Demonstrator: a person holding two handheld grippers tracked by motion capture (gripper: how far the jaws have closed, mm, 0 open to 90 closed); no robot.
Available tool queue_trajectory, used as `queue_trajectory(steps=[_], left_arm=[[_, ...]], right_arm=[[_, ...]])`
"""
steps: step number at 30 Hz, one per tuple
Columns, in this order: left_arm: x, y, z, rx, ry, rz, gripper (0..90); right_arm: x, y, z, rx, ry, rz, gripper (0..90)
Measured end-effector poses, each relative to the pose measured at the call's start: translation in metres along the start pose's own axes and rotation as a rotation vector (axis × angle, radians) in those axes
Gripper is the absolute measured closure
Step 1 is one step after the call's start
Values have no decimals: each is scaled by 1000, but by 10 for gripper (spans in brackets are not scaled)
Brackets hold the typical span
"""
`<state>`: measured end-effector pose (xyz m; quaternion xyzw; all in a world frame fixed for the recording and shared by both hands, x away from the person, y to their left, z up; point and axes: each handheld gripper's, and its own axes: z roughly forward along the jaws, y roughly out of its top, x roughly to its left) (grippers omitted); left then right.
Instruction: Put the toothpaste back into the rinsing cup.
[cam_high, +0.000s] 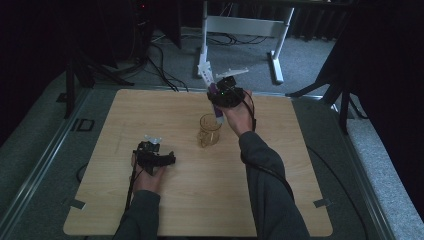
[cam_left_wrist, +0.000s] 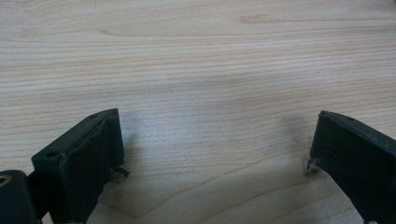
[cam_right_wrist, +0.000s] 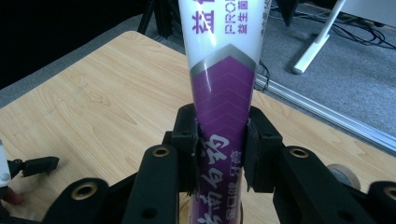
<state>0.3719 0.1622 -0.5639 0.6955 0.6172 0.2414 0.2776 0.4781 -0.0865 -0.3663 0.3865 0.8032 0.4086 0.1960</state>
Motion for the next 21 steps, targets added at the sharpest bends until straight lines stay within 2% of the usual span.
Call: queue_trajectory(steps=[21], left_arm=[[0, 0, 0, 0, 0, 0, 24]], right_arm=[[-1, -5, 5, 6, -10, 20, 695]])
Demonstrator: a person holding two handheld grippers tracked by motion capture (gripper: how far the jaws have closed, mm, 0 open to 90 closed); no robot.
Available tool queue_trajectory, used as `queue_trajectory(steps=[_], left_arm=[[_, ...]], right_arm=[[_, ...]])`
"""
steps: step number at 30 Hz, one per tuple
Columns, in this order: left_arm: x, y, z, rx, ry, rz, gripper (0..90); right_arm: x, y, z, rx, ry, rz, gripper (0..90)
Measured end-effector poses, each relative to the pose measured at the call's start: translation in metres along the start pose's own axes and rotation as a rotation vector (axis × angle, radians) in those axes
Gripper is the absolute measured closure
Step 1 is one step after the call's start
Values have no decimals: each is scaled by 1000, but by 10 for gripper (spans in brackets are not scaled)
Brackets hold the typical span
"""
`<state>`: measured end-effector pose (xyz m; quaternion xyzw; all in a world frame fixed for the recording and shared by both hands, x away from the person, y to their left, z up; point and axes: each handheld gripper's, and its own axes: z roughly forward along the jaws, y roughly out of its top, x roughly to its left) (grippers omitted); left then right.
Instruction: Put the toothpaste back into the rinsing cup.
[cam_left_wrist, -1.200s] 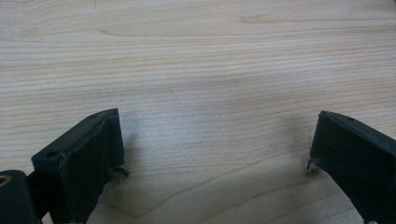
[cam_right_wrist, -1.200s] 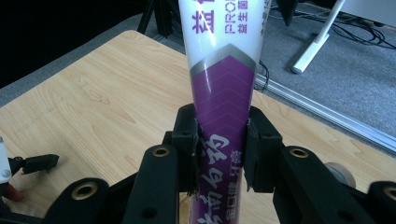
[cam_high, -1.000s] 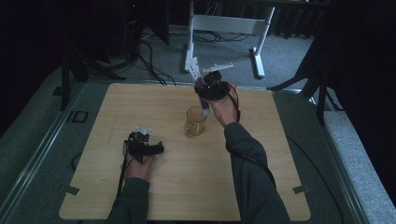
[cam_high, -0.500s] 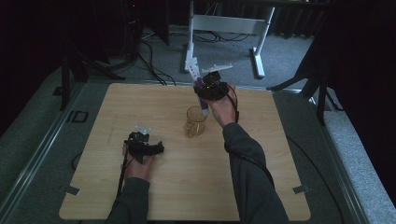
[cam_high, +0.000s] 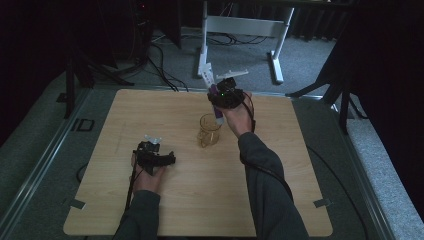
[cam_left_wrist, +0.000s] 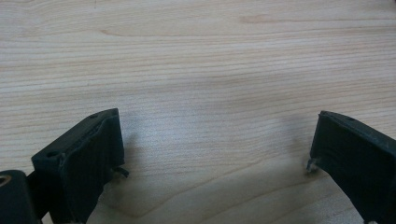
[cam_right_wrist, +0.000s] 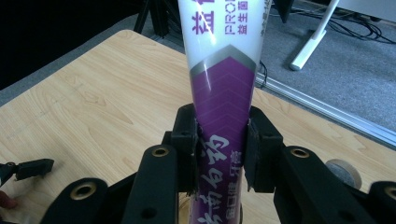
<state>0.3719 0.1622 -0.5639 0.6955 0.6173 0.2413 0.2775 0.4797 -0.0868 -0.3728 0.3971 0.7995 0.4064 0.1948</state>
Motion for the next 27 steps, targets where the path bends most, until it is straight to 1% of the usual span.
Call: queue_trajectory(steps=[10, 19, 24, 27], left_arm=[[0, 0, 0, -1, 0, -1, 24], [0, 0, 0, -1, 0, -1, 24], [0, 0, 0, -1, 0, -1, 24], [0, 0, 0, -1, 0, -1, 23]], right_arm=[[2, -3, 4, 7, 2, -5, 691], [2, -6, 9, 14, 2, 2, 686], [2, -8, 11, 15, 14, 19, 681], [2, -10, 13, 24, 9, 15, 679]])
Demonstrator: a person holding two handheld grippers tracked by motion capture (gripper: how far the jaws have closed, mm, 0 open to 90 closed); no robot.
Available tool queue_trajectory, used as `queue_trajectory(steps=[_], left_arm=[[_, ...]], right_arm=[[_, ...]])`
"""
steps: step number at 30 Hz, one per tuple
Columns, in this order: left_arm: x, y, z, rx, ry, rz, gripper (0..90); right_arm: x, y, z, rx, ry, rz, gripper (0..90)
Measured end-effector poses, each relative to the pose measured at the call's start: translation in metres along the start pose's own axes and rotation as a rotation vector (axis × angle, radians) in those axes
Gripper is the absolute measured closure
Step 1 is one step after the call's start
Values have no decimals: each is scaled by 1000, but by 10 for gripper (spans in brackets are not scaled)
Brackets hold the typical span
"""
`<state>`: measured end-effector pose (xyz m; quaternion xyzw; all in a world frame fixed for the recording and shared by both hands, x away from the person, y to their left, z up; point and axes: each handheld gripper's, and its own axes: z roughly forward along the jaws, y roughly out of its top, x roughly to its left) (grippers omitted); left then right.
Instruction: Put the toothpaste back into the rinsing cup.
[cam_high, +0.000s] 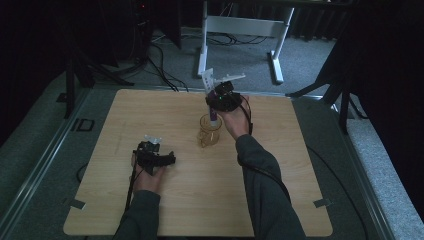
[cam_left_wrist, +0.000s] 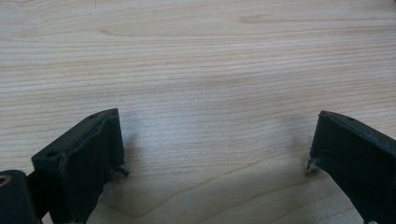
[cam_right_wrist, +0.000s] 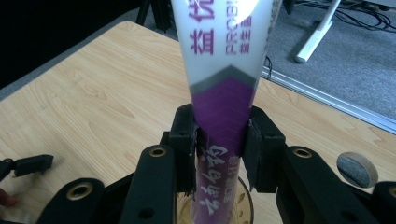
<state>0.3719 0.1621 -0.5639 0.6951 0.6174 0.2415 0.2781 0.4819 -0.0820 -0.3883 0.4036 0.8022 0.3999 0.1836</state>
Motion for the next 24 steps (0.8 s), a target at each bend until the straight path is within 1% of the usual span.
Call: queue_trajectory(steps=[7, 12, 20, 24], left_arm=[[0, 0, 0, 0, 0, 0, 24], [0, 0, 0, 0, 0, 0, 24], [0, 0, 0, 0, 0, 0, 24], [0, 0, 0, 0, 0, 0, 24]], right_arm=[[0, -4, 4, 9, 1, -2, 677], [0, -7, 5, 11, 7, 10, 677], [-1, -13, 6, 16, 9, 12, 675], [-1, -18, 9, 22, 11, 16, 673]])
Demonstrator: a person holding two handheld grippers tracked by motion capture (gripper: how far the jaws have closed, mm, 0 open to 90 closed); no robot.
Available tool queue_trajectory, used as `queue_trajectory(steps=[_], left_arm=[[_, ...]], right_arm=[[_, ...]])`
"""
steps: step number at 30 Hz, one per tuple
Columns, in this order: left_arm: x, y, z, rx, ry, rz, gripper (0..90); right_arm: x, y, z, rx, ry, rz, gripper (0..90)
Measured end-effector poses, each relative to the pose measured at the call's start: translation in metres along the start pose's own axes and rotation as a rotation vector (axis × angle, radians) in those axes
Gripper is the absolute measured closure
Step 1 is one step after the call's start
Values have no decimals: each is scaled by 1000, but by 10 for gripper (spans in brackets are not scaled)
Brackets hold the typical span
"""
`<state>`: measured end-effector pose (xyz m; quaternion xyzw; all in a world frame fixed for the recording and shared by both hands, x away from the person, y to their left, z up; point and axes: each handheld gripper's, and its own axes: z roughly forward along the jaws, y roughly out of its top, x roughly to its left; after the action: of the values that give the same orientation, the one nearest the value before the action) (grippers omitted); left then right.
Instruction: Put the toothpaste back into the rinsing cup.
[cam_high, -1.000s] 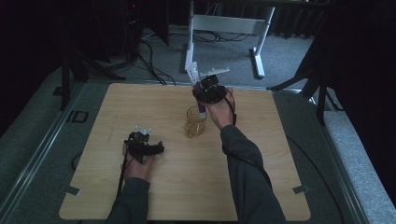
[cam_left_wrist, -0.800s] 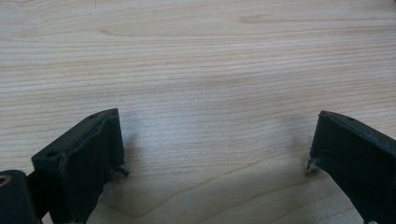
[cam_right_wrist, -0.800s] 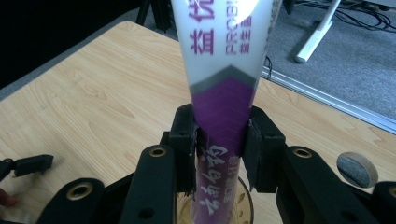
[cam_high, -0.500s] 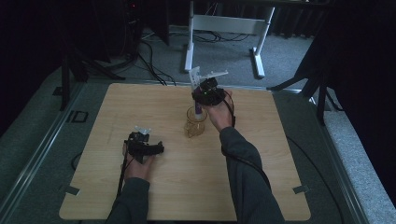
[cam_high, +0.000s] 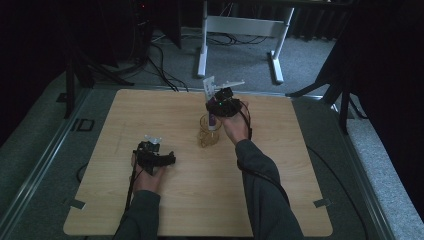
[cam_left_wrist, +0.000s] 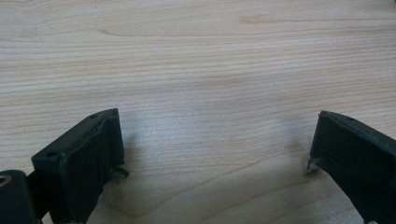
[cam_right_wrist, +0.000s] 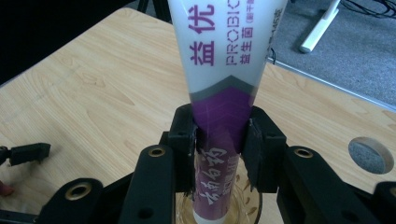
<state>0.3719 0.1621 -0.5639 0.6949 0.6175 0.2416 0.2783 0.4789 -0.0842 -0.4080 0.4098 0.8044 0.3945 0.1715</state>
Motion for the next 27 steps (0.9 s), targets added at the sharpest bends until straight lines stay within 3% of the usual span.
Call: queue_trajectory(steps=[27], left_arm=[[0, 0, 0, -1, 1, 0, 24]], right_arm=[[-2, -28, 14, 59, -9, 3, 654]])
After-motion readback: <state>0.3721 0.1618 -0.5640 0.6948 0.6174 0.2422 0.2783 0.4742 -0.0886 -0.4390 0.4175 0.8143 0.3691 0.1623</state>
